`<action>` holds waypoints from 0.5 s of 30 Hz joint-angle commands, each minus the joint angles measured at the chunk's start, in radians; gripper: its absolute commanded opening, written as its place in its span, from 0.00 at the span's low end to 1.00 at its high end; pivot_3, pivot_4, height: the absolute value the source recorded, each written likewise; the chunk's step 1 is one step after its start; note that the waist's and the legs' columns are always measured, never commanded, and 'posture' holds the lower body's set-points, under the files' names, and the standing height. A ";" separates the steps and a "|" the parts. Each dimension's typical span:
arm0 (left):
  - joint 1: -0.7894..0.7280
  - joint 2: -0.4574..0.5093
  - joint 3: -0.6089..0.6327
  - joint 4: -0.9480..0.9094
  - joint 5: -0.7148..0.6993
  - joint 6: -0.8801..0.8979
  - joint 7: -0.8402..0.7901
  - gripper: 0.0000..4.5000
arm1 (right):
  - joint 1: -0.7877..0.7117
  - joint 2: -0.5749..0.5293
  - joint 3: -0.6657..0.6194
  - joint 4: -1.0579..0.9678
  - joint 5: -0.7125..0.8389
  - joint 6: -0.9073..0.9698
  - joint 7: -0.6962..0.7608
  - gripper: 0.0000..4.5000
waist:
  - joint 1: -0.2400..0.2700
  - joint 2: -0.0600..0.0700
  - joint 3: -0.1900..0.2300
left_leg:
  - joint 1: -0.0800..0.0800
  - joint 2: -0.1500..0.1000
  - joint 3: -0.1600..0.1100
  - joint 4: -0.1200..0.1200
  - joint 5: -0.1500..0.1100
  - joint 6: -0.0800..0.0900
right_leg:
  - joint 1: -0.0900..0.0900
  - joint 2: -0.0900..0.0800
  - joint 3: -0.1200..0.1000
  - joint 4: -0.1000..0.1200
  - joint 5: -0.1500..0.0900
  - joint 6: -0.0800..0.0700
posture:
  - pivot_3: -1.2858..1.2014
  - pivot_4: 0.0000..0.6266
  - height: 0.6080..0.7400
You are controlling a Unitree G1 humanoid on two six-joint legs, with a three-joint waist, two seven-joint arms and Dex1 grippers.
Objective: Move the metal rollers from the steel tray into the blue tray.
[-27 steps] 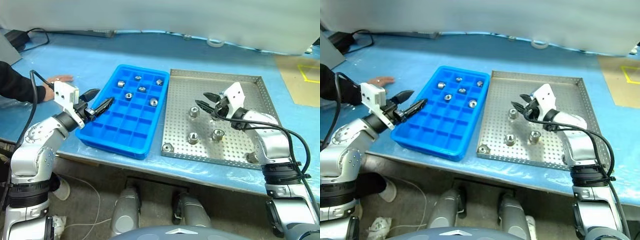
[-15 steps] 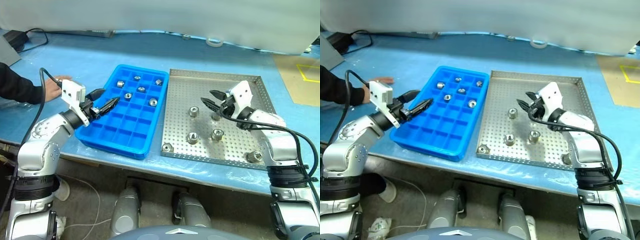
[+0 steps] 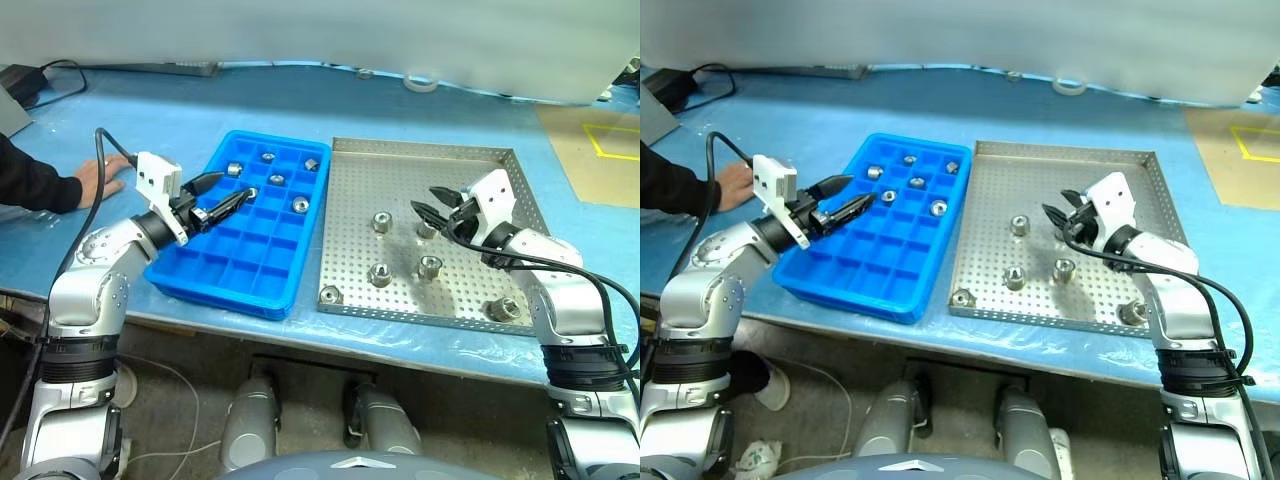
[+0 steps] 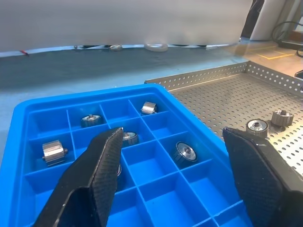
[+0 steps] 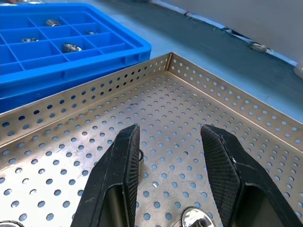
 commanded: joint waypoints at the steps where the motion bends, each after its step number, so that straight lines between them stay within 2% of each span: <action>1: -0.028 -0.004 -0.002 -0.003 0.005 -0.029 -0.013 0.80 | 0.012 -0.020 -0.046 -0.056 0.021 0.006 -0.008 0.46 | 0.000 0.000 0.000 | 0.000 0.000 0.000 0.000 0.000 0.000 | 0.000 0.000 0.000 0.000 0.000 0.000 | 0.47 0.24 1.00; 10: -0.045 -0.029 -0.047 0.005 0.016 -0.031 -0.033 0.80 | 0.029 -0.032 -0.052 -0.088 0.028 0.032 0.001 0.46 | -0.003 0.000 0.000 | 0.000 0.000 0.000 0.000 0.000 0.000 | 0.000 0.000 0.000 0.000 0.000 0.000 | 0.46 0.24 1.00; 15: -0.184 -0.104 -0.162 0.091 0.073 -0.070 -0.070 0.80 | 0.034 -0.055 -0.058 -0.094 0.034 0.040 0.018 0.46 | 0.005 0.000 0.000 | 0.000 0.000 0.000 0.001 0.000 0.000 | 0.001 0.000 0.000 0.000 0.000 0.000 | 0.46 0.24 1.00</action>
